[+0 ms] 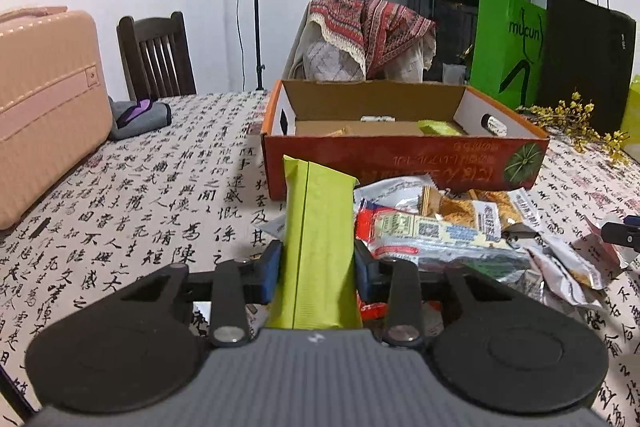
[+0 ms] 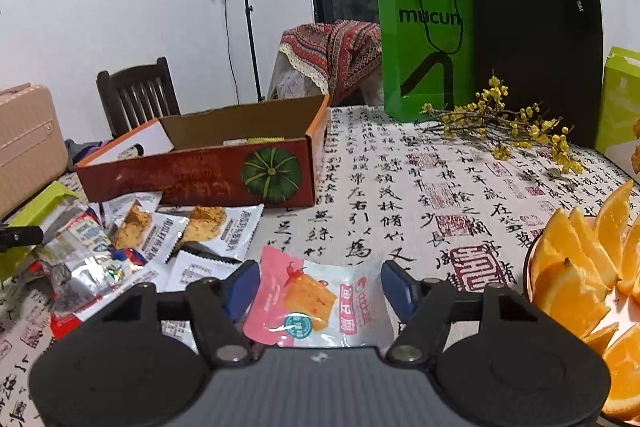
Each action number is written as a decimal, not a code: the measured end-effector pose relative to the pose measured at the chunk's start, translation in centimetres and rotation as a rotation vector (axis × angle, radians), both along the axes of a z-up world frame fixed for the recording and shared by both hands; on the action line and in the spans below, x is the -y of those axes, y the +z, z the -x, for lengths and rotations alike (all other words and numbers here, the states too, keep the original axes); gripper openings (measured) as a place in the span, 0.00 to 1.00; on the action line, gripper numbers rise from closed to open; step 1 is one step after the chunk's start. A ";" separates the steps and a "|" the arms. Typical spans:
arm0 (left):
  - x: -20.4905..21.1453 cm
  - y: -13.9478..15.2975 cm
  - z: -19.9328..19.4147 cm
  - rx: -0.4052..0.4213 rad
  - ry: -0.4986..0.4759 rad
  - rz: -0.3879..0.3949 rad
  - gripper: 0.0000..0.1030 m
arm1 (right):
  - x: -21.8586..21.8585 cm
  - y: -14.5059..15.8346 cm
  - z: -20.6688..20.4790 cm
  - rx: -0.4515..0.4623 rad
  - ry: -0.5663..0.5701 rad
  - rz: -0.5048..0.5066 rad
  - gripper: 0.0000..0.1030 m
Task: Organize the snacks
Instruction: 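Carry both packets into the cardboard box and open both grippers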
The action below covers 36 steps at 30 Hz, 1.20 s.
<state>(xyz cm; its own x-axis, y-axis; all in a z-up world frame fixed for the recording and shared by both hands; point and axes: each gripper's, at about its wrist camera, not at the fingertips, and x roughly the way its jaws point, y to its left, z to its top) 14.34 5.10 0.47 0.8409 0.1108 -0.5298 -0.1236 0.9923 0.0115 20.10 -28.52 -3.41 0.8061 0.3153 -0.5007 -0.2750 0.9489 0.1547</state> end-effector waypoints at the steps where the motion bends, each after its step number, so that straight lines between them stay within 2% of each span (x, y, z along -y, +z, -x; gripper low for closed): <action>1: 0.0 0.1 0.1 0.005 -0.001 -0.002 0.36 | 0.0 0.1 0.1 0.006 0.002 0.001 0.65; 18: 1.2 3.3 0.1 0.090 -0.028 0.019 0.36 | -2.2 4.1 1.0 0.100 0.049 0.016 0.65; 27: 2.1 5.6 -2.1 0.129 -0.049 0.033 0.36 | -4.7 6.7 -0.6 0.143 0.084 0.014 0.65; 36: 3.3 7.5 -5.1 0.161 -0.054 0.044 0.36 | -6.8 9.1 -4.3 0.170 0.075 0.013 0.65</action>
